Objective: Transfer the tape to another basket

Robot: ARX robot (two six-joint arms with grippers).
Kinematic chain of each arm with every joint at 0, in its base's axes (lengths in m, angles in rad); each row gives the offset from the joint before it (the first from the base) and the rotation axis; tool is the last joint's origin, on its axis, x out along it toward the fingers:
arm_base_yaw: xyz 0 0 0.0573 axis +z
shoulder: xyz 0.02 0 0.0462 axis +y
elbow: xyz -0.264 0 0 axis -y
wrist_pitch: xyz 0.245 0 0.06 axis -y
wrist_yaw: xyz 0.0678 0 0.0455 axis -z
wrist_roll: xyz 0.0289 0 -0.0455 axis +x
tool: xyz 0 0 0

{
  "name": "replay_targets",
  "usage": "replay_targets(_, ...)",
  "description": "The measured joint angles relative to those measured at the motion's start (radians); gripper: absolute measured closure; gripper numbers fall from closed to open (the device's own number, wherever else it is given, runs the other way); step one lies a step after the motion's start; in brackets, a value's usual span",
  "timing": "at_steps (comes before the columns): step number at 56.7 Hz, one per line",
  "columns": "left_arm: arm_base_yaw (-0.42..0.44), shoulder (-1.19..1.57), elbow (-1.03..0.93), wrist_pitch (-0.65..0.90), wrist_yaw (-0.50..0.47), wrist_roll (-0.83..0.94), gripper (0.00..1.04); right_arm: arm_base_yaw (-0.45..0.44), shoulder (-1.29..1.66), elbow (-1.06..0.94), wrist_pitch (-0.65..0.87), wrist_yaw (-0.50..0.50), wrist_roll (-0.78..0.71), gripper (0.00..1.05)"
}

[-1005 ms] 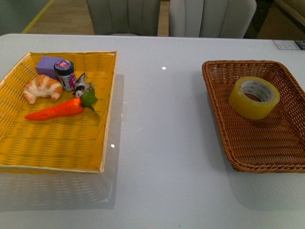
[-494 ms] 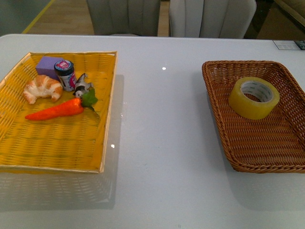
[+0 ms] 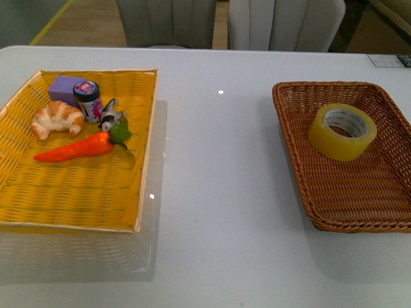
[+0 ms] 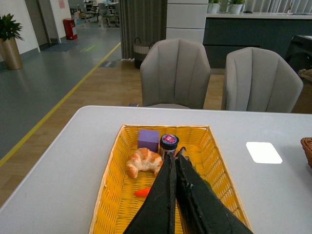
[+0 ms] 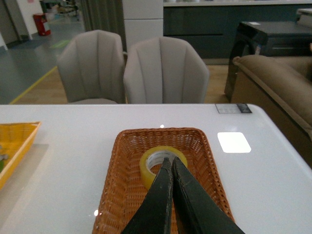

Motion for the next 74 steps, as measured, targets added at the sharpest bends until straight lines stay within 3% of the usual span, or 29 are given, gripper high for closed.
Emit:
replay_targets(27, 0.000, 0.000, 0.000, 0.000, 0.000, 0.000, 1.03, 0.000, -0.161, 0.000, -0.164, 0.000, 0.000, 1.03)
replay_targets(32, 0.000, 0.000, 0.000, 0.000, 0.000, 0.000, 1.03, 0.001, -0.290, 0.000, -0.321, 0.001, 0.000, 1.03)
replay_targets(56, 0.000, 0.000, 0.000, 0.000, 0.000, 0.000, 1.03, 0.002, -0.327, 0.001, -0.335, 0.000, 0.000, 1.03)
replay_targets(62, 0.000, 0.000, 0.000, 0.000, 0.000, 0.000, 0.90, 0.002, -0.327, 0.001, -0.335, 0.000, -0.002, 0.85)
replay_targets(66, 0.000, 0.000, 0.000, 0.000, 0.000, 0.000, 0.72, 0.002, -0.327, 0.001, -0.335, 0.000, -0.002, 0.68)
replay_targets(74, 0.000, 0.000, 0.000, 0.000, 0.000, 0.000, 0.47, 0.002, -0.327, 0.001, -0.335, 0.000, -0.002, 0.44)
